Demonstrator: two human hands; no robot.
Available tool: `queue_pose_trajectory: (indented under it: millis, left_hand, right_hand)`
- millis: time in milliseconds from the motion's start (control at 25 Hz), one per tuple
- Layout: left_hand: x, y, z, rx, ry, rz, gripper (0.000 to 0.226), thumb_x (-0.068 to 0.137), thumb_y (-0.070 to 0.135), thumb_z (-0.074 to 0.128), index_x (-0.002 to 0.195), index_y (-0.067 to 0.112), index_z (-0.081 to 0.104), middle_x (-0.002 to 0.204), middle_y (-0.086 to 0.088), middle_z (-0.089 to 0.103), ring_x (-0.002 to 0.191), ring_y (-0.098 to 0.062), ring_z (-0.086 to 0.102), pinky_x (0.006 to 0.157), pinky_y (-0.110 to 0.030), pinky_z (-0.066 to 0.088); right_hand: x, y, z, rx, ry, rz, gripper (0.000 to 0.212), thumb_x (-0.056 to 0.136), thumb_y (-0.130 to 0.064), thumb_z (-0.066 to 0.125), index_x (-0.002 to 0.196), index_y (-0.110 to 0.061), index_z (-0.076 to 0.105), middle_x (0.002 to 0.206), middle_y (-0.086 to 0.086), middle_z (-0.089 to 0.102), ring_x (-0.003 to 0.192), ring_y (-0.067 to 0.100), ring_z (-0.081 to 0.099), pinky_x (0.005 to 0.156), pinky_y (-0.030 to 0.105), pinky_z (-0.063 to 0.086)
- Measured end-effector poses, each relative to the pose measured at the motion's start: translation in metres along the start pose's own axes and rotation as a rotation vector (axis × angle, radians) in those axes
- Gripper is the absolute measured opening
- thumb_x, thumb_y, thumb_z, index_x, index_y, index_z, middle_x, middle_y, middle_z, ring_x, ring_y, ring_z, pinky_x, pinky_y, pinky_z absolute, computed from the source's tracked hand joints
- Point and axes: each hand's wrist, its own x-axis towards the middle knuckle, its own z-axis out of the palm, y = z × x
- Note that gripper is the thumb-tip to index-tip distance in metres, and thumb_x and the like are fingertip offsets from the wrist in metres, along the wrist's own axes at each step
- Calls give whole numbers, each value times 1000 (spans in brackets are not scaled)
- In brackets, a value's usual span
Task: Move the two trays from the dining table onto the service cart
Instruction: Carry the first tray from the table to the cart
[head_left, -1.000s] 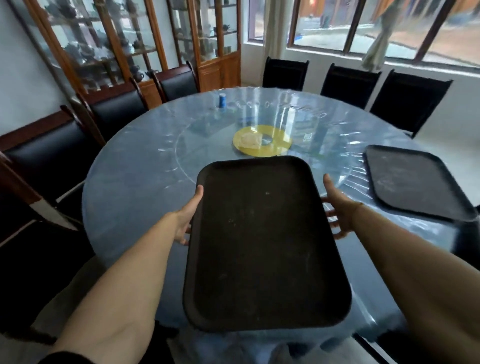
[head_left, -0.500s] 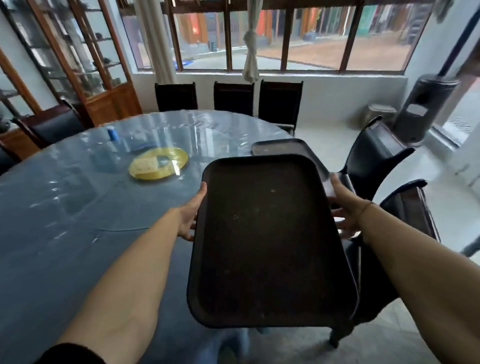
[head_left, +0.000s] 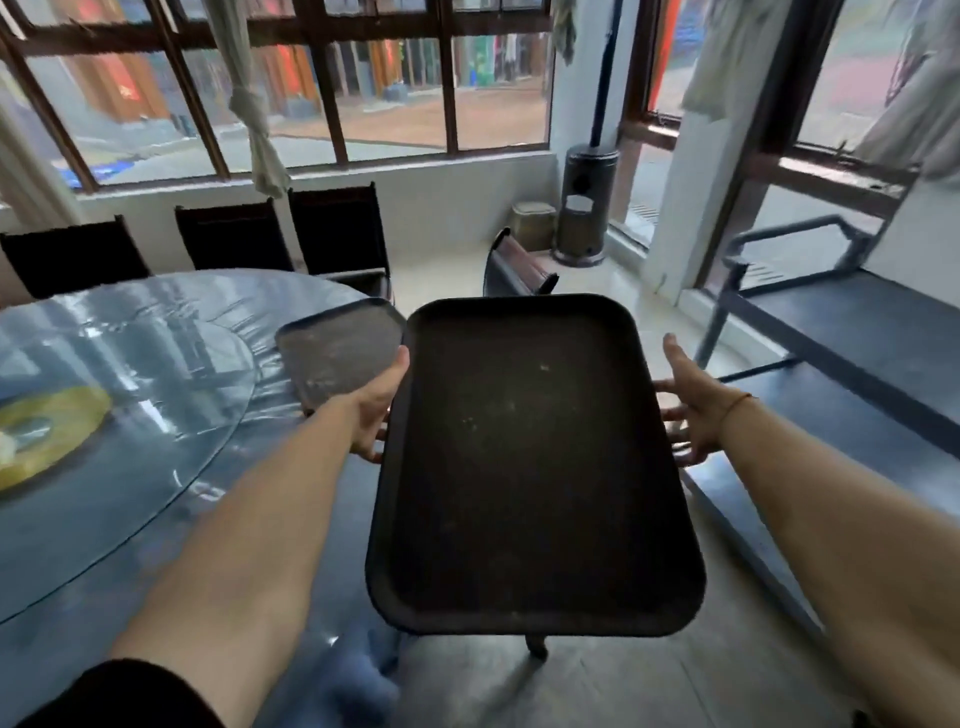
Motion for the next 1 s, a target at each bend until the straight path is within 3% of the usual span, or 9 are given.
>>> queue_pose_trajectory:
  millis: [200, 400, 480, 520, 640, 800, 1000]
  left_hand:
    - [33, 70, 102, 141, -174, 27, 109, 68, 98, 17, 123, 17, 64, 116, -7, 62, 105, -23, 56, 80, -37, 47]
    - [69, 129, 191, 298, -328, 74, 102, 70, 97, 12, 93, 13, 64, 92, -6, 60, 82, -21, 54, 69, -33, 42]
    - [89, 152, 224, 362, -381, 81, 112, 67, 99, 14, 92, -1, 60, 86, -6, 54, 74, -22, 51, 63, -29, 43]
    - [99, 164, 239, 388, -398, 97, 116, 69, 98, 15, 103, -4, 60, 88, -7, 57, 75, -23, 54, 61, -30, 46]
    - [119, 197, 283, 458, -459, 160, 101, 73, 95, 16, 128, 22, 59, 116, -10, 61, 105, -29, 59, 77, -43, 50]
    - [146, 241, 333, 565, -535, 181, 100, 73, 95, 14, 128, 24, 58, 122, -11, 60, 111, -30, 57, 85, -46, 48]
    - [173, 286, 388, 660, -589, 232, 105, 71, 96, 13, 128, 20, 58, 116, -11, 61, 108, -31, 58, 92, -50, 45]
  right_hand:
    - [-4, 20, -102, 160, 156, 30, 86, 72, -94, 26, 112, -27, 62, 108, 5, 60, 95, 24, 56, 87, 46, 42]
    - [-10, 42, -173, 305, 308, 71, 86, 76, -91, 29, 122, -24, 59, 118, 10, 57, 100, 29, 54, 64, 41, 43]
    - [-9, 48, -196, 352, 369, 97, 86, 77, -90, 28, 125, -25, 57, 120, 11, 56, 107, 31, 53, 63, 43, 42]
    - [-7, 51, -207, 373, 399, 106, 86, 77, -90, 28, 126, -25, 56, 119, 11, 56, 106, 32, 53, 64, 44, 42]
    - [2, 53, -234, 420, 482, 133, 87, 77, -90, 26, 126, -26, 56, 116, 11, 57, 104, 32, 53, 72, 48, 44]
    - [20, 50, -264, 483, 574, 168, 92, 73, -92, 29, 129, -25, 56, 123, 10, 56, 114, 33, 52, 79, 49, 44]
    - [38, 48, -299, 570, 642, 184, 94, 69, -95, 31, 122, -24, 63, 122, 9, 58, 111, 31, 53, 88, 50, 44]
